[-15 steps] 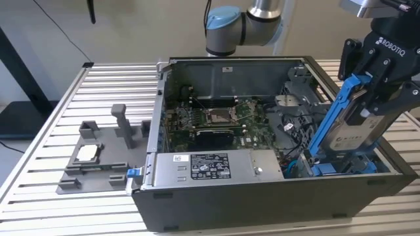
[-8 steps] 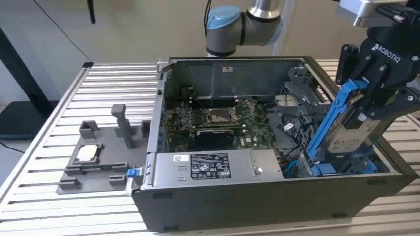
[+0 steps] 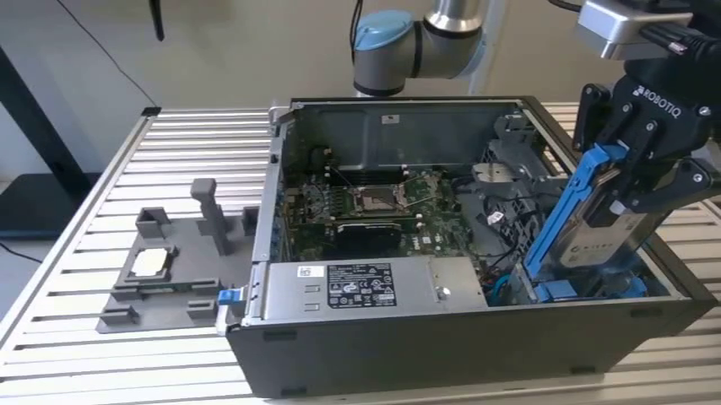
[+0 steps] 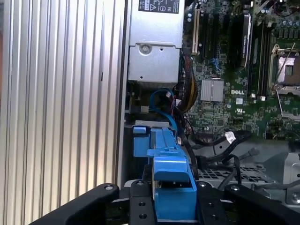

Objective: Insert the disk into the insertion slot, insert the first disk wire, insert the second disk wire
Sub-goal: 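Insert the disk into the insertion slot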

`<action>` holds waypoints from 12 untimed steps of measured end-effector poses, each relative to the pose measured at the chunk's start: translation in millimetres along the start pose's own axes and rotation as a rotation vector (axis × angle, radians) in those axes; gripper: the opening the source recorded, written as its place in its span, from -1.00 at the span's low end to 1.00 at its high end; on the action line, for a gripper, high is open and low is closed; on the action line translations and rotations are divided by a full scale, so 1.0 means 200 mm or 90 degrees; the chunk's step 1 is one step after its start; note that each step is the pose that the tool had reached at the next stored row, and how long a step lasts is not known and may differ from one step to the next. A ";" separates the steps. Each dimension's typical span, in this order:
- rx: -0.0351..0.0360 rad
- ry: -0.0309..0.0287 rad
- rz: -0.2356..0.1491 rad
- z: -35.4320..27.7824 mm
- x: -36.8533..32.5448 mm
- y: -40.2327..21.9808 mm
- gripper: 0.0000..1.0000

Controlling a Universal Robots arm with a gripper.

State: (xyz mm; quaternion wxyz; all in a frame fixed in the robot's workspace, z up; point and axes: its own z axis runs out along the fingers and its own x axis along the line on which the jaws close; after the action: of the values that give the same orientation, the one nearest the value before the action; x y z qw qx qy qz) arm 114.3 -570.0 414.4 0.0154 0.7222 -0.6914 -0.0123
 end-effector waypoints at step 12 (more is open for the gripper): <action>0.0000 0.0003 -0.002 0.032 -0.009 -0.008 -0.35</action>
State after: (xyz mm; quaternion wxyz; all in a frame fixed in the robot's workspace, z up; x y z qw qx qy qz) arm 115.5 -568.2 407.9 0.0155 0.7233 -0.6902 -0.0122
